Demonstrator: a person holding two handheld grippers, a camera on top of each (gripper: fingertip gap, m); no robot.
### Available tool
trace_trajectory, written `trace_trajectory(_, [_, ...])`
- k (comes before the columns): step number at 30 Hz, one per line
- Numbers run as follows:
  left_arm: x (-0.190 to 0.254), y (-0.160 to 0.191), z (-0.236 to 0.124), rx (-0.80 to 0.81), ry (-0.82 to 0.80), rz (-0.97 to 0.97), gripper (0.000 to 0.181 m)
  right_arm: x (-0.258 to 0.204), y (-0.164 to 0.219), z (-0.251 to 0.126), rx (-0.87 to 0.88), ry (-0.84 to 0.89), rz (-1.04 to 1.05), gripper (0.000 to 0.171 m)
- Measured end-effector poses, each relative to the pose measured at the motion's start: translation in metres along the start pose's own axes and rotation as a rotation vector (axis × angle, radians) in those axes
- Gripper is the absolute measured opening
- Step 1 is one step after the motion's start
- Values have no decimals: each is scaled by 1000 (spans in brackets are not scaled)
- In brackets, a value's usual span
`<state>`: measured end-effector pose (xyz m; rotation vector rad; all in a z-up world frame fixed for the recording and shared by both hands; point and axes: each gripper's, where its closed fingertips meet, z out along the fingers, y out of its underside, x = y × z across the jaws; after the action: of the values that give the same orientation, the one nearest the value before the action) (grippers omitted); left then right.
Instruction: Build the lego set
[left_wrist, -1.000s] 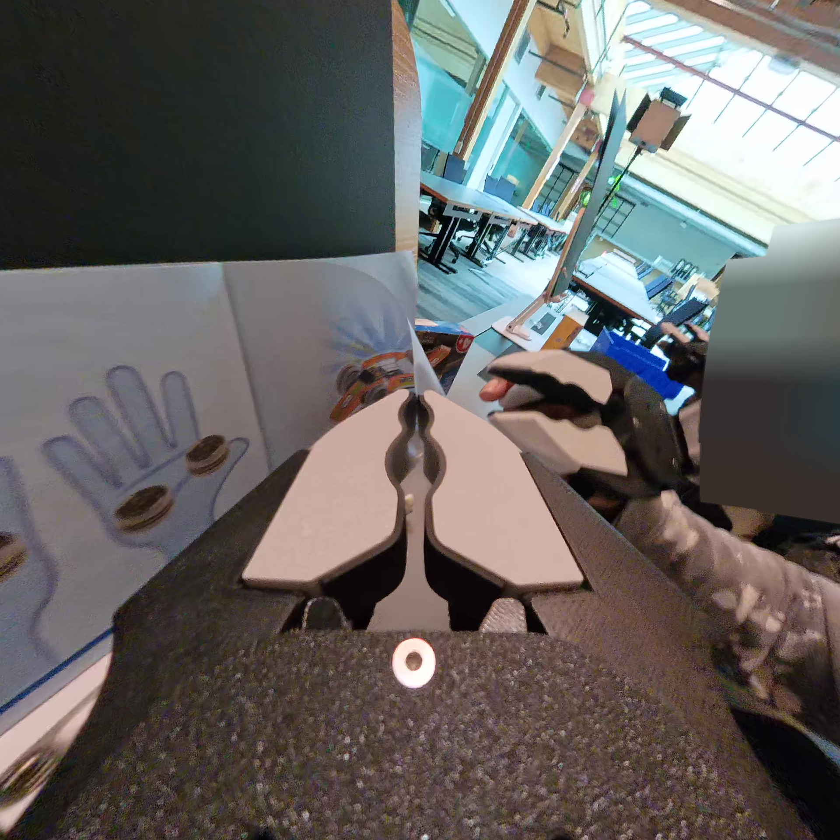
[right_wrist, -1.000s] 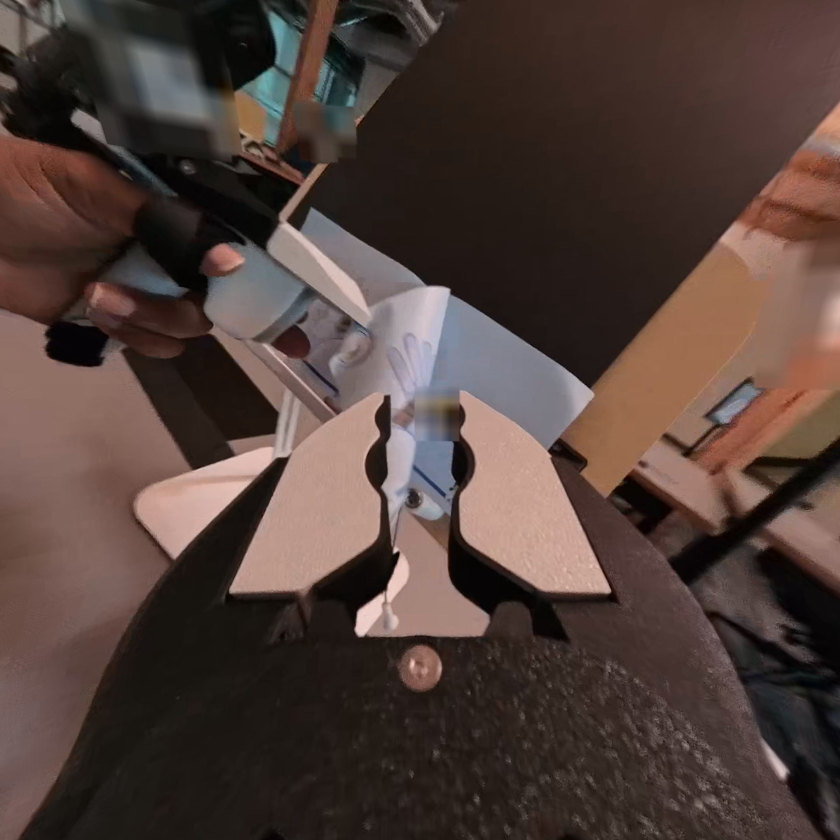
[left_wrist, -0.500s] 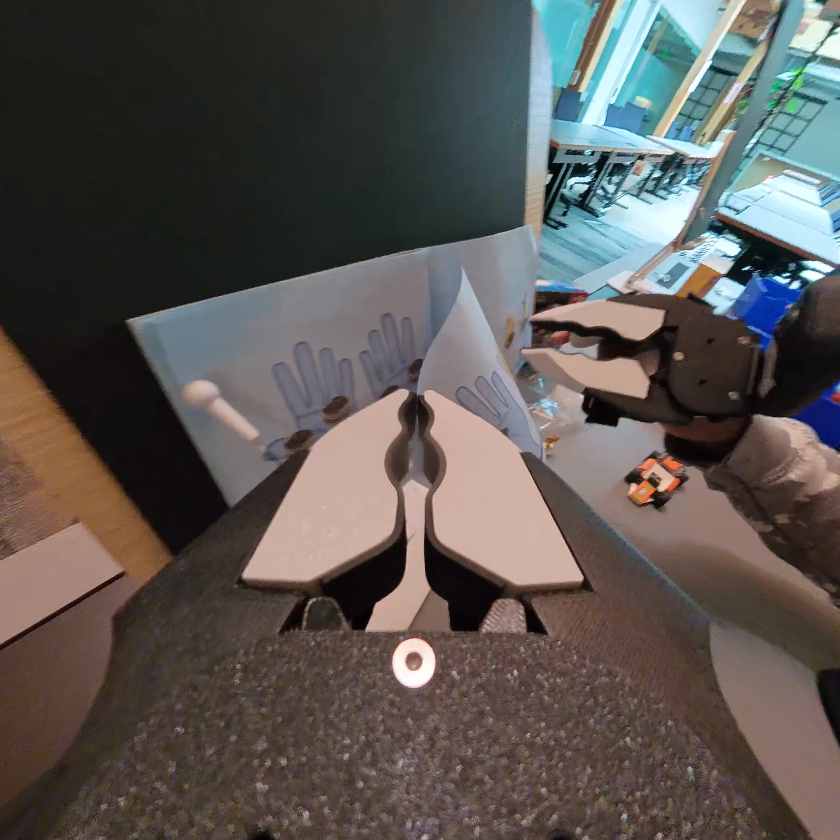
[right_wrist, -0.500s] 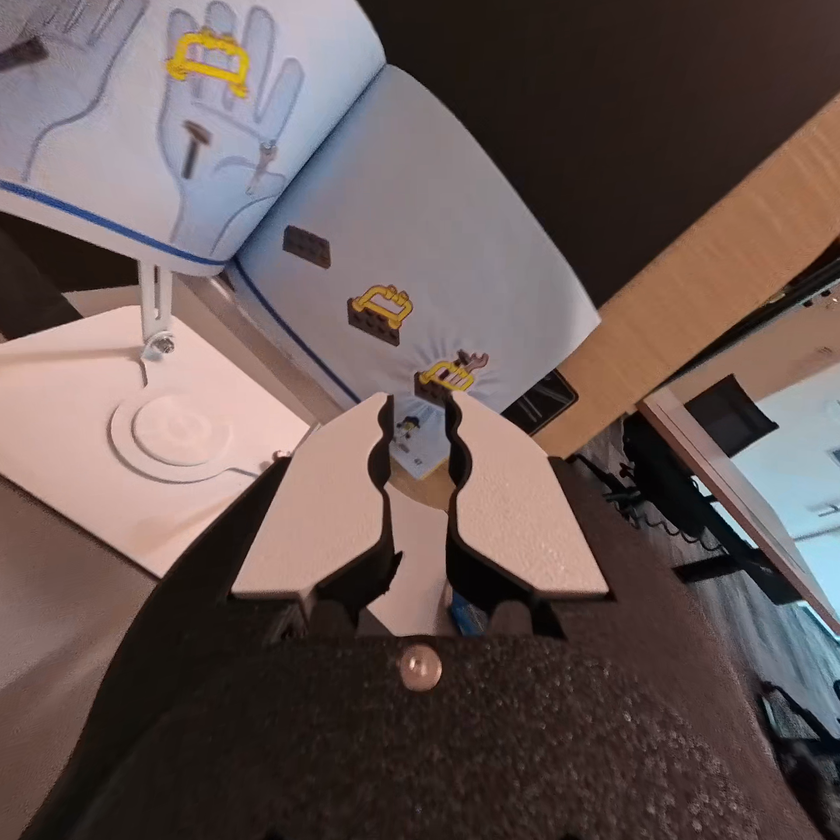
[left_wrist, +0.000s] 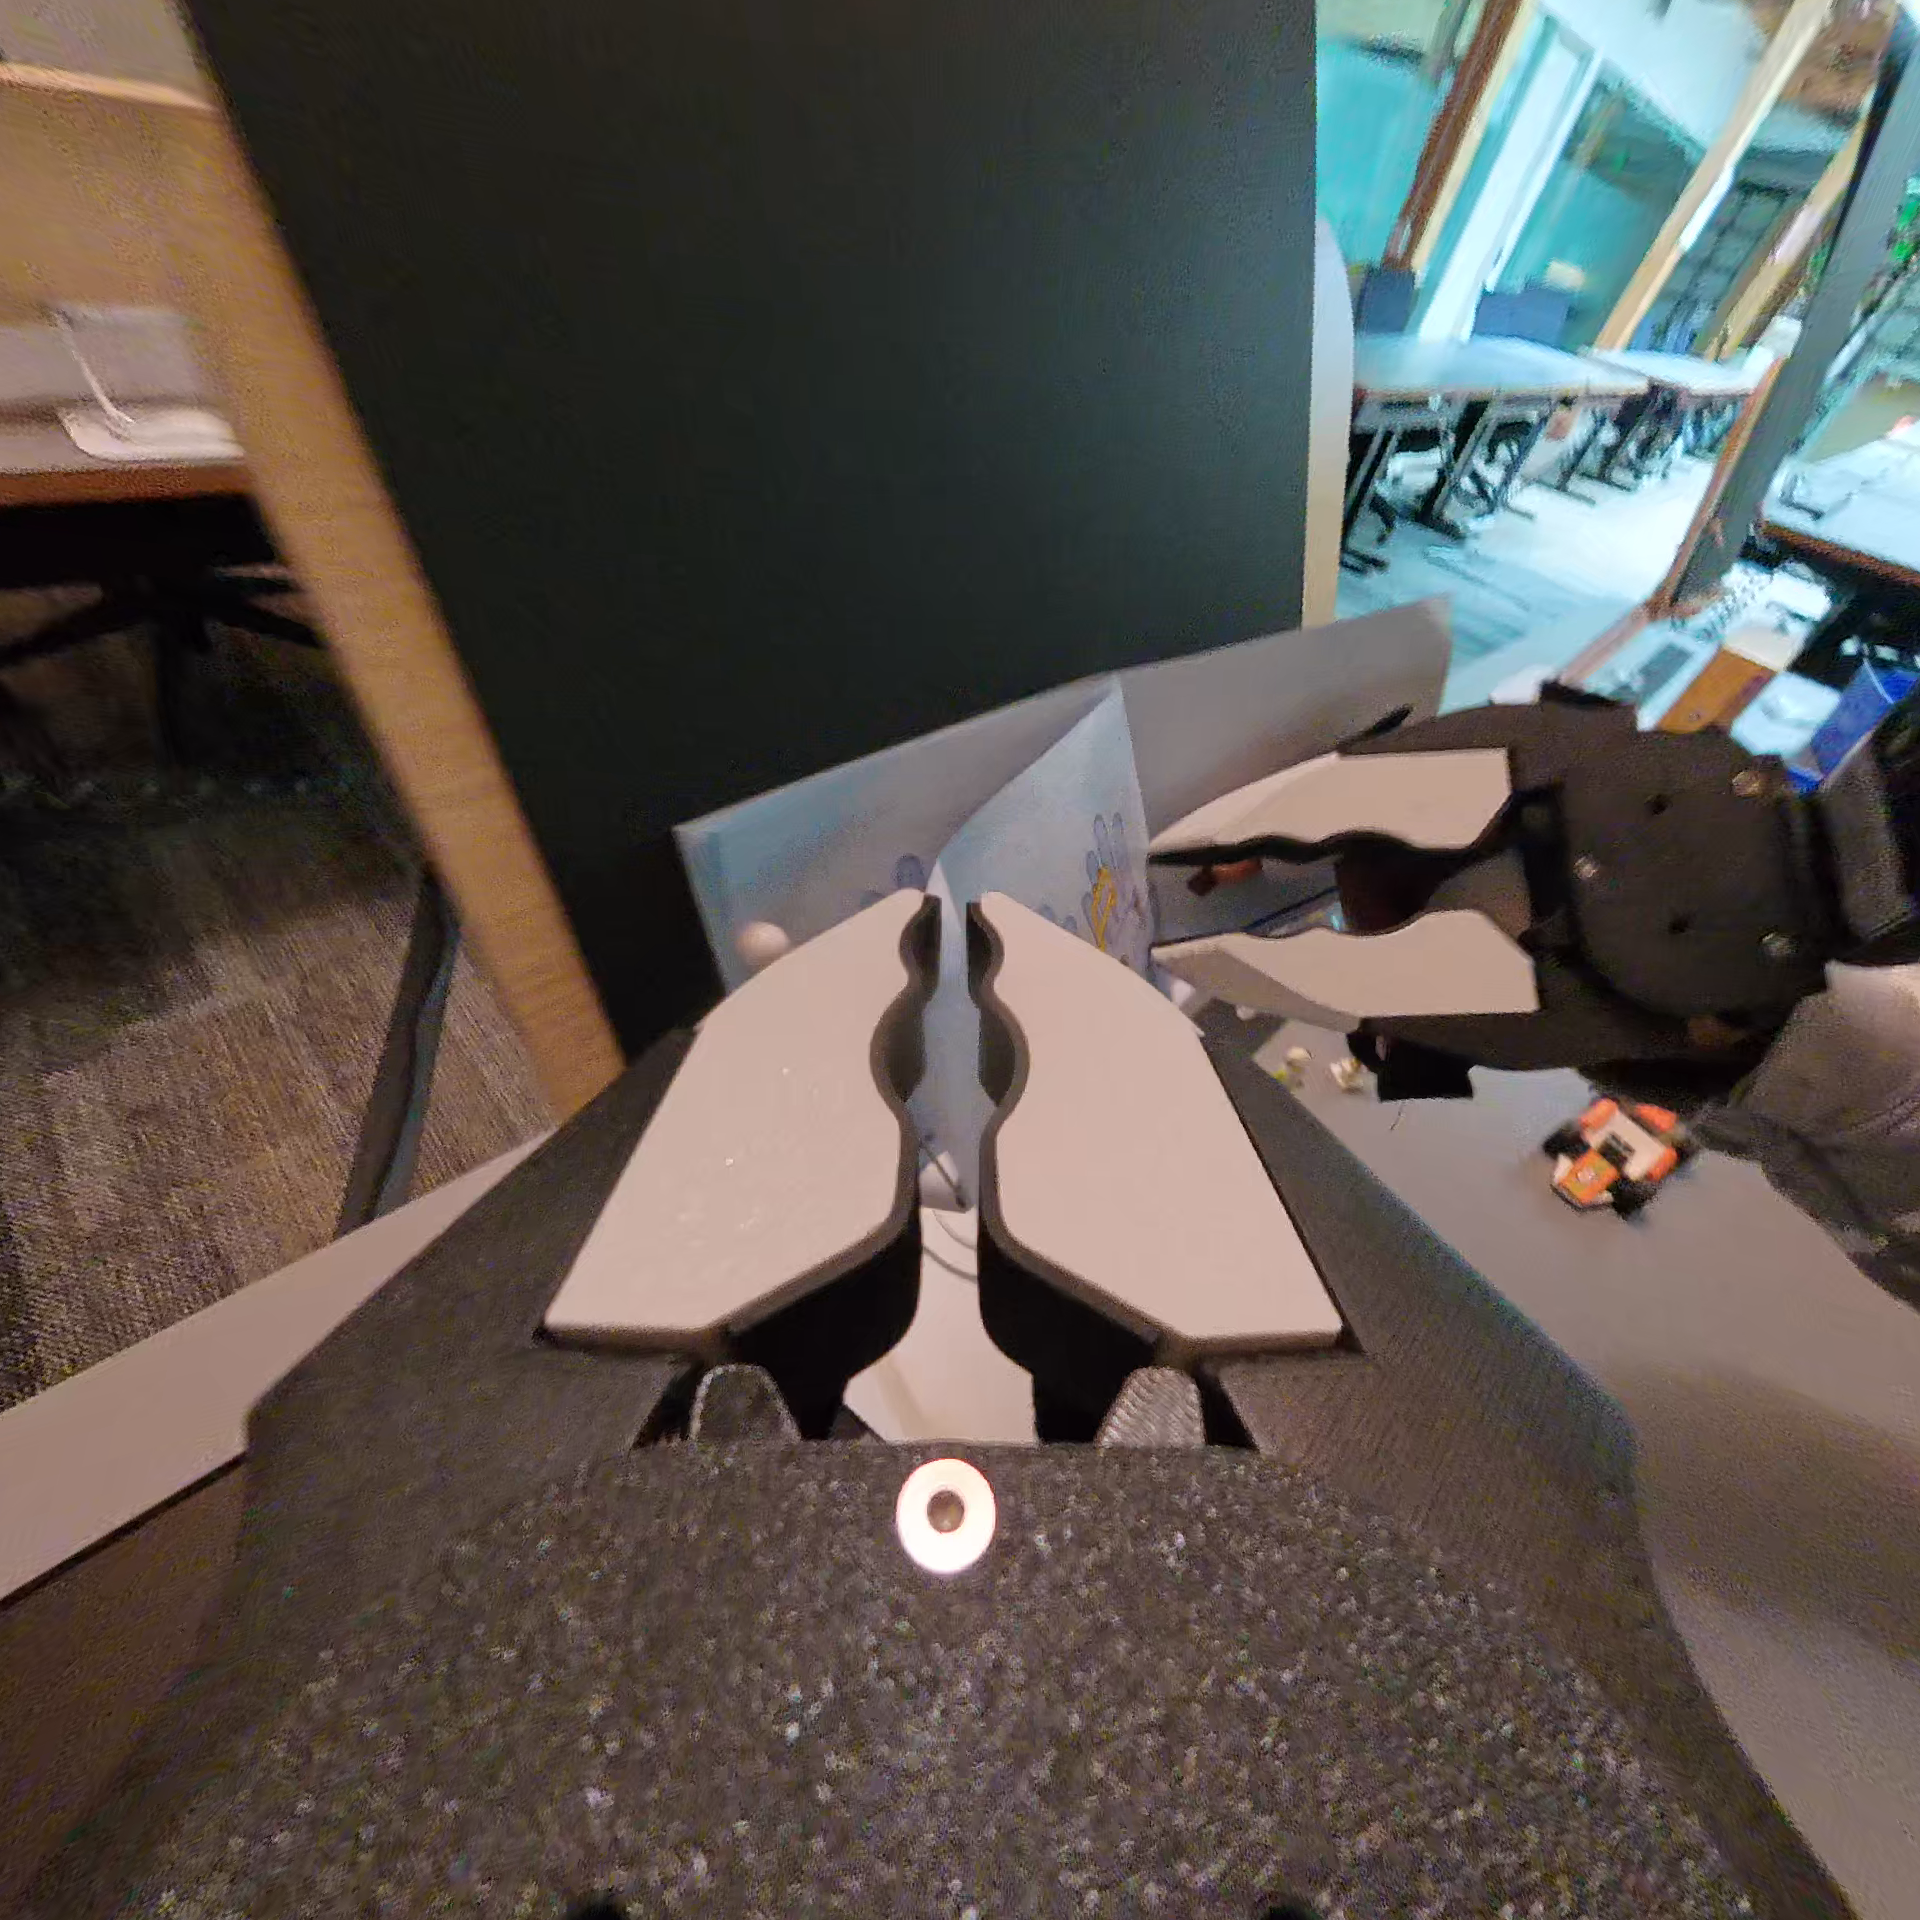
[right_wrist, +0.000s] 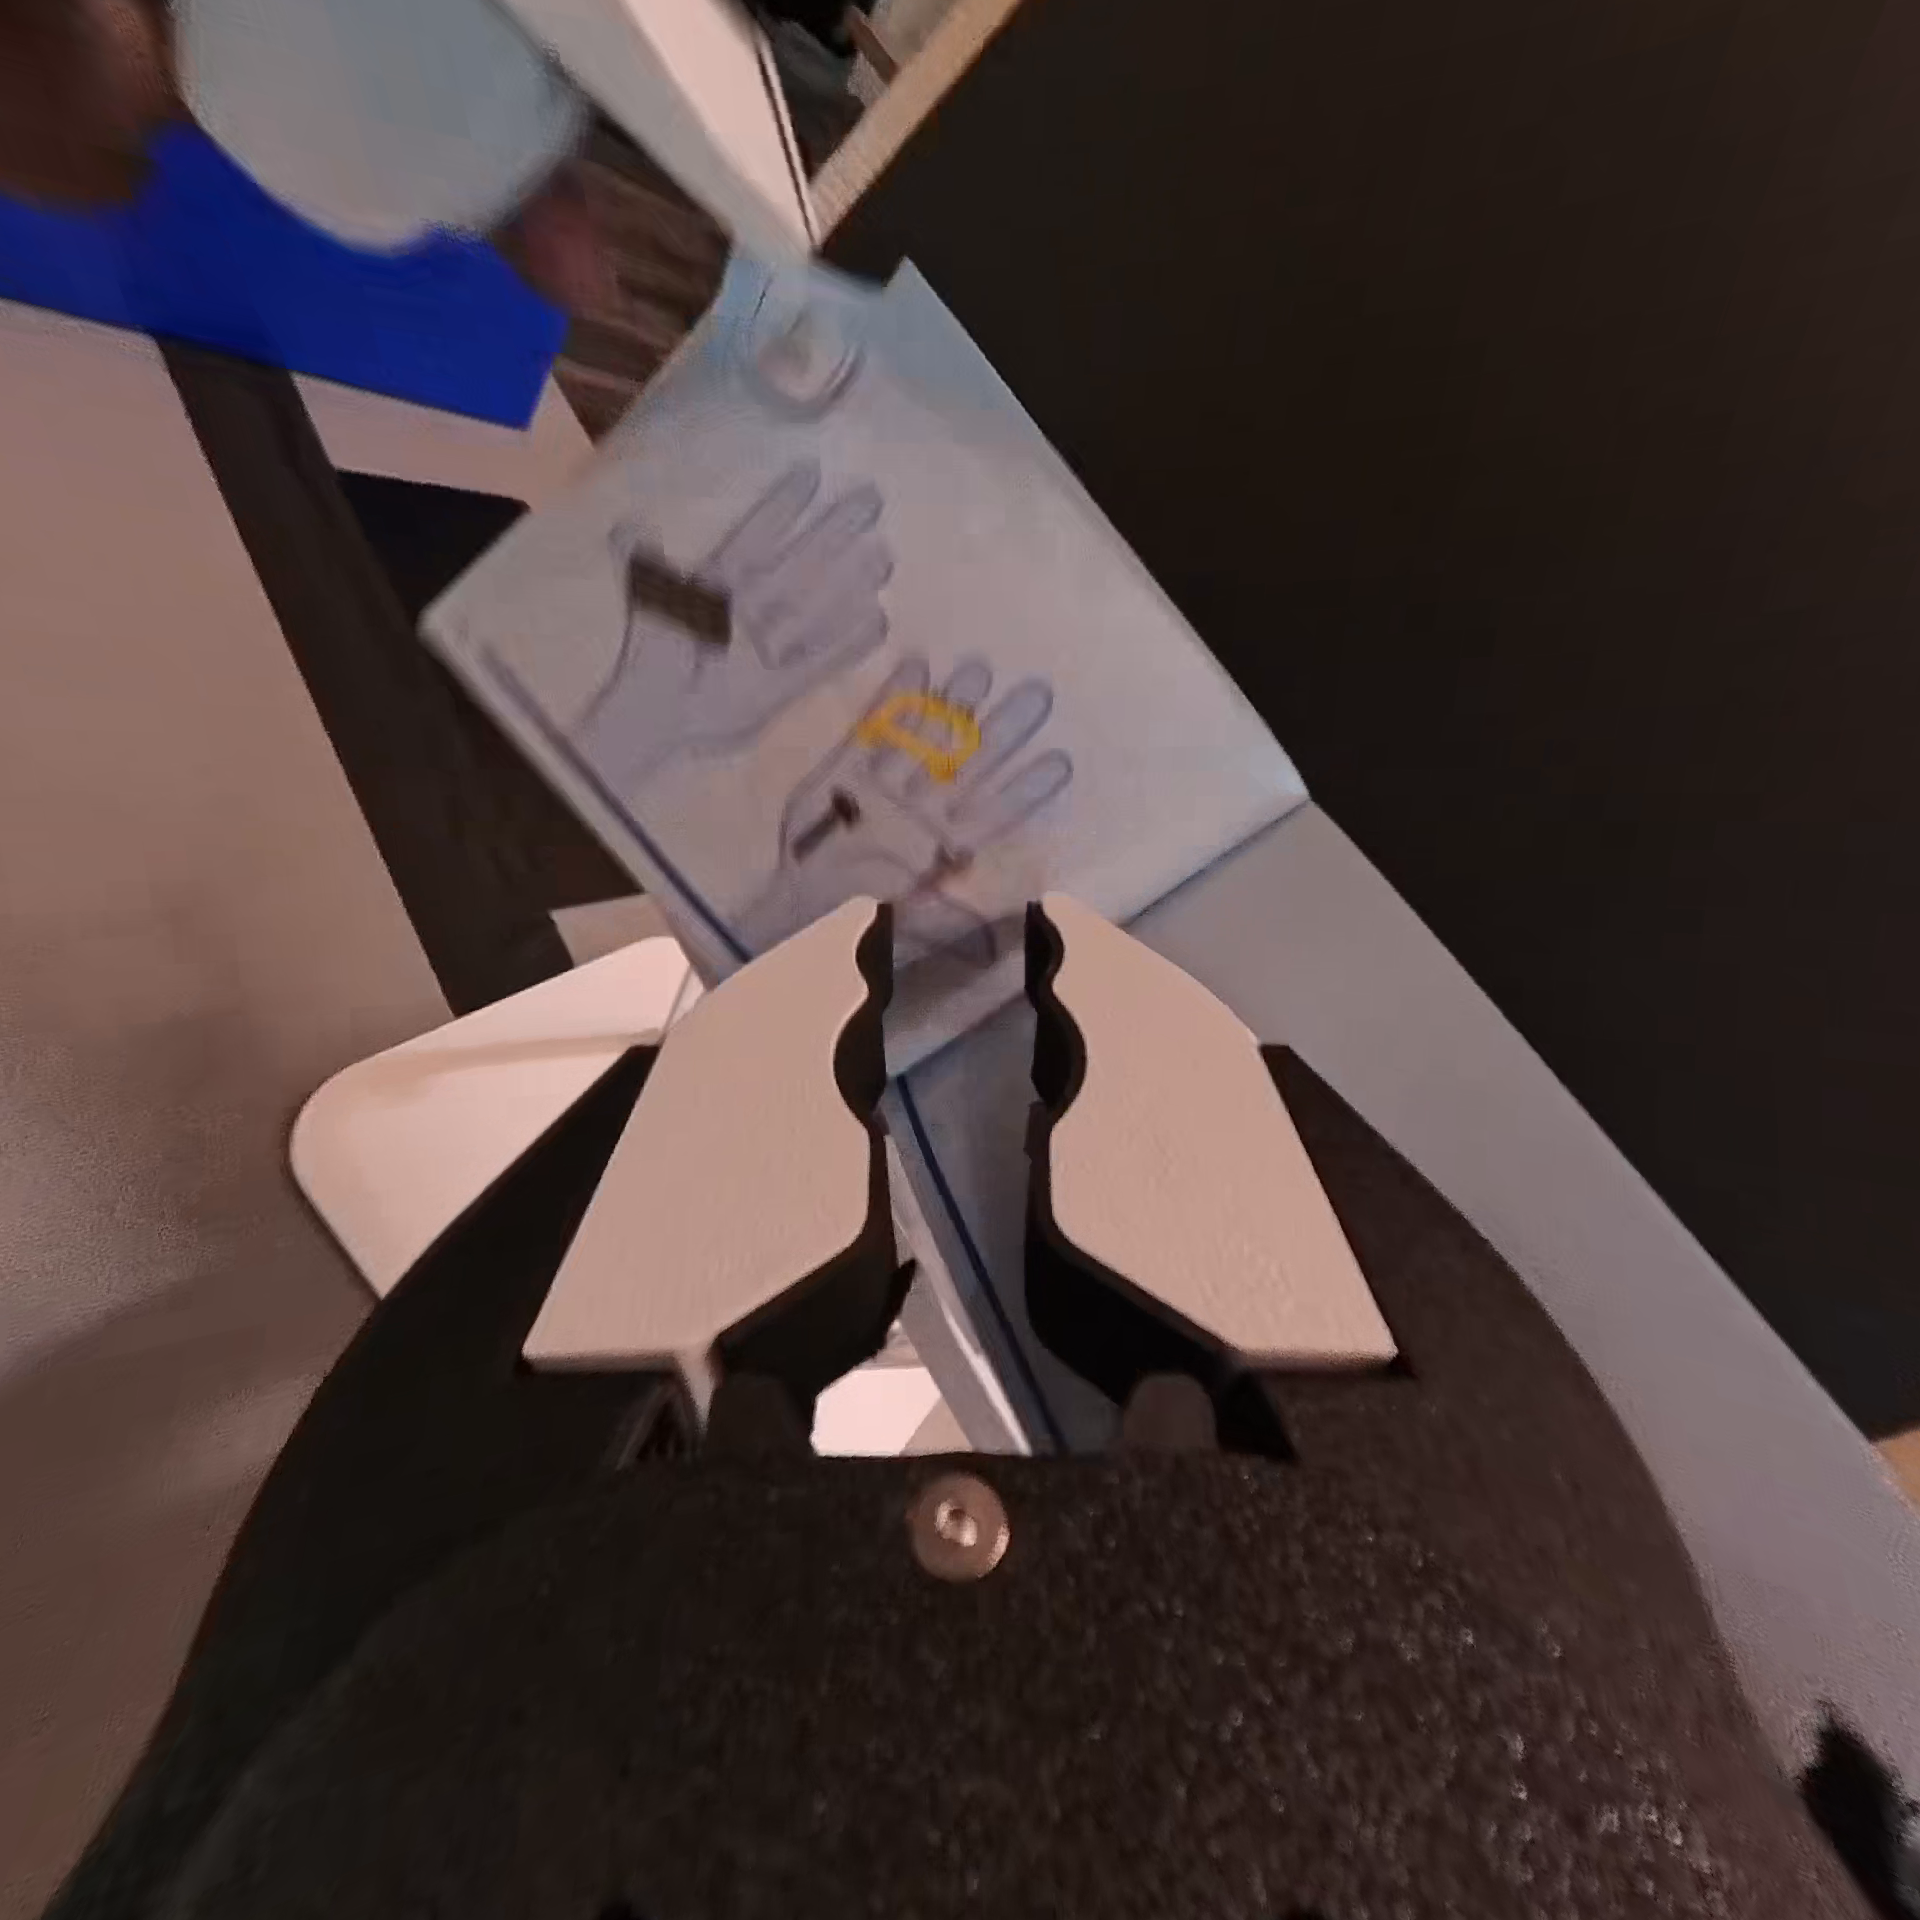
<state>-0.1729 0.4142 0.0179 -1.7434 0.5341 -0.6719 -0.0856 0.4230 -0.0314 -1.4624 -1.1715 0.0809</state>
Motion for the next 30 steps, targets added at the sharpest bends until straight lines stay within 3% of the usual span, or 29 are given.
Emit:
trace_trajectory(3, [-25, -5, -18, 48, -79, -30, 5, 1, 8, 3, -2, 18, -2, 24])
trace_trajectory(8, [-46, 29, -20, -66, -104, -41, 16, 4, 13, 0, 33, 26, 49, 24])
trace_trajectory(13, [-17, 59, -5, -160, -22, 46, 11, 1, -3, -9, 113, 27, 59, 24])
trace_trajectory(16, [16, 49, -2, -99, 59, 133, 12, 2, -4, -12, 126, 38, 74, 24])
trace_trajectory(19, [28, 26, -8, 27, 123, 66, 11, 8, 3, -14, 129, 42, 125, 24])
trace_trajectory(21, [17, 16, -14, 90, 146, -22, 10, 13, 11, -15, 112, 51, 153, 24])
trace_trajectory(25, [-43, 36, -22, 54, -37, -178, 6, 20, 23, -19, 93, 68, 180, 24])
trace_trajectory(30, [-28, 65, -8, -56, -19, -76, 9, 22, 26, -20, 104, 71, 215, 24])
